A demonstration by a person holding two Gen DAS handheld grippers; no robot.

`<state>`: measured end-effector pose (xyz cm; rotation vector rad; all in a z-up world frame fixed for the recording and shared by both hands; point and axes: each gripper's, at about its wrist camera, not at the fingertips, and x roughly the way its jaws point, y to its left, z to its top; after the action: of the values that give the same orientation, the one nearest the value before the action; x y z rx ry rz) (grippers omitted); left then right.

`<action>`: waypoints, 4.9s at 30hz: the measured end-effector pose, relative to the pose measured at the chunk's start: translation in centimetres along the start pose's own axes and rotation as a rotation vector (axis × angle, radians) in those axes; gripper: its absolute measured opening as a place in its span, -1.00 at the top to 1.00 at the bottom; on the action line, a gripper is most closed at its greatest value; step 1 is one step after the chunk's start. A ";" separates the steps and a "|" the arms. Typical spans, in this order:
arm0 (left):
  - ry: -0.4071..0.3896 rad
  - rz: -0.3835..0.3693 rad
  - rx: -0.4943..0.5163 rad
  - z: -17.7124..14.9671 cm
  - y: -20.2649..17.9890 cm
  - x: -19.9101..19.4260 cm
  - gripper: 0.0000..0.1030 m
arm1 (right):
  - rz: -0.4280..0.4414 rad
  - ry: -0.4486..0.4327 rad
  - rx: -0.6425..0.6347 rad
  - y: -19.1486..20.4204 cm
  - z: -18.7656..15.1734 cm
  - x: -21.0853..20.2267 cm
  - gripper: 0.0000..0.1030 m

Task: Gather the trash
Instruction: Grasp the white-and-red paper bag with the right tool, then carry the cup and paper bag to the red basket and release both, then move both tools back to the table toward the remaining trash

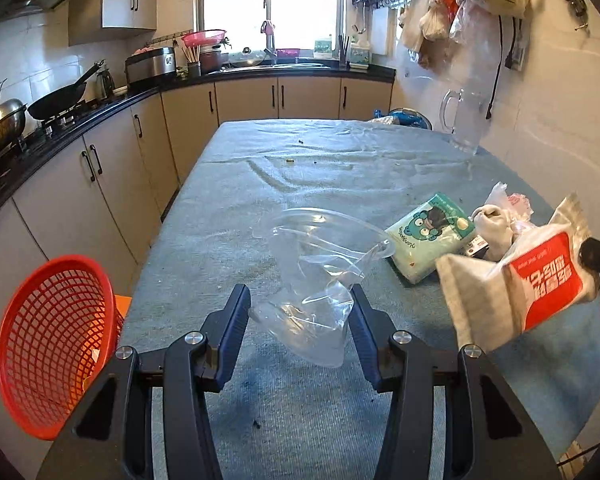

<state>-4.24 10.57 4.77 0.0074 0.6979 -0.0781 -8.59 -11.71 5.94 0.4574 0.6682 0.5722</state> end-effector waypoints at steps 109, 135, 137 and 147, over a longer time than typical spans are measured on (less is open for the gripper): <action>0.005 -0.052 -0.005 -4.1 -0.9 -2.1 -0.28 | -0.299 0.011 0.107 -2.3 -2.3 0.1 -0.24; 0.044 -0.112 0.046 -2.3 -3.0 -1.5 -0.47 | -0.389 0.155 -0.028 -3.5 -1.8 4.2 0.03; 0.061 -0.142 0.083 -1.6 -3.9 -1.1 -0.55 | -0.360 0.133 -0.034 -3.3 -2.0 3.2 0.05; 0.072 -0.163 0.437 2.1 -8.9 3.0 -0.63 | -0.287 0.125 -0.017 -5.0 -2.8 0.9 0.07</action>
<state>-1.30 1.39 4.64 0.3736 0.7417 -0.3874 -8.21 -14.36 0.75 0.3040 0.8319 0.3365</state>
